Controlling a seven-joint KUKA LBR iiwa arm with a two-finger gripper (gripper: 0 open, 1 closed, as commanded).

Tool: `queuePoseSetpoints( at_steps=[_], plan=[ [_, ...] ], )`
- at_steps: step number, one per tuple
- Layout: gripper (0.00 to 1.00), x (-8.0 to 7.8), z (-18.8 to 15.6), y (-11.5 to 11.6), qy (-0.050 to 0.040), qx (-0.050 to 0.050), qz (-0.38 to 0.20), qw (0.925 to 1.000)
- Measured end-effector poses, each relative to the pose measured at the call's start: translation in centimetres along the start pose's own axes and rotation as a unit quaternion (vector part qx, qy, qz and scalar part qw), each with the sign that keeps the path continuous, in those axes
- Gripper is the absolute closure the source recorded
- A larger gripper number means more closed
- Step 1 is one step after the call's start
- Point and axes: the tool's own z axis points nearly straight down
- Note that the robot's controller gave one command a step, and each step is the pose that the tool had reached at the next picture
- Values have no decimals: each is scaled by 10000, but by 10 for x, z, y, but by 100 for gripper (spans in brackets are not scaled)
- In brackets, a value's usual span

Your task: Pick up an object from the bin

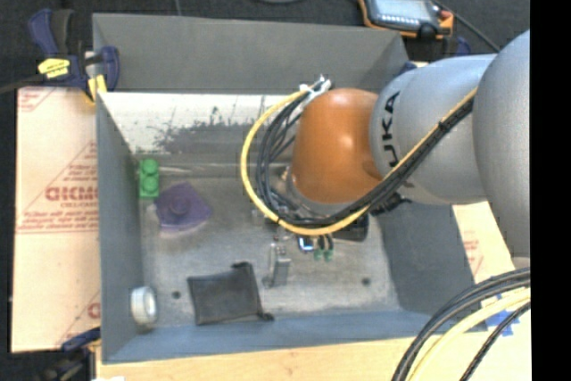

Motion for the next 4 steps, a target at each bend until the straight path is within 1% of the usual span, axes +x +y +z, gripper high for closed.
queuePoseSetpoints(
  at_steps=[1, 2, 3, 4],
  plan=[
    [0, -2, -5, 0, -37, -4, 12, 10000],
    [0, 26, 66, 43, -8, -2, -104, 9999],
    [0, 16, 6, 39, -58, -7, -36, 10000],
    [0, 26, 68, 41, -4, 3, -92, 10000]
  ],
)
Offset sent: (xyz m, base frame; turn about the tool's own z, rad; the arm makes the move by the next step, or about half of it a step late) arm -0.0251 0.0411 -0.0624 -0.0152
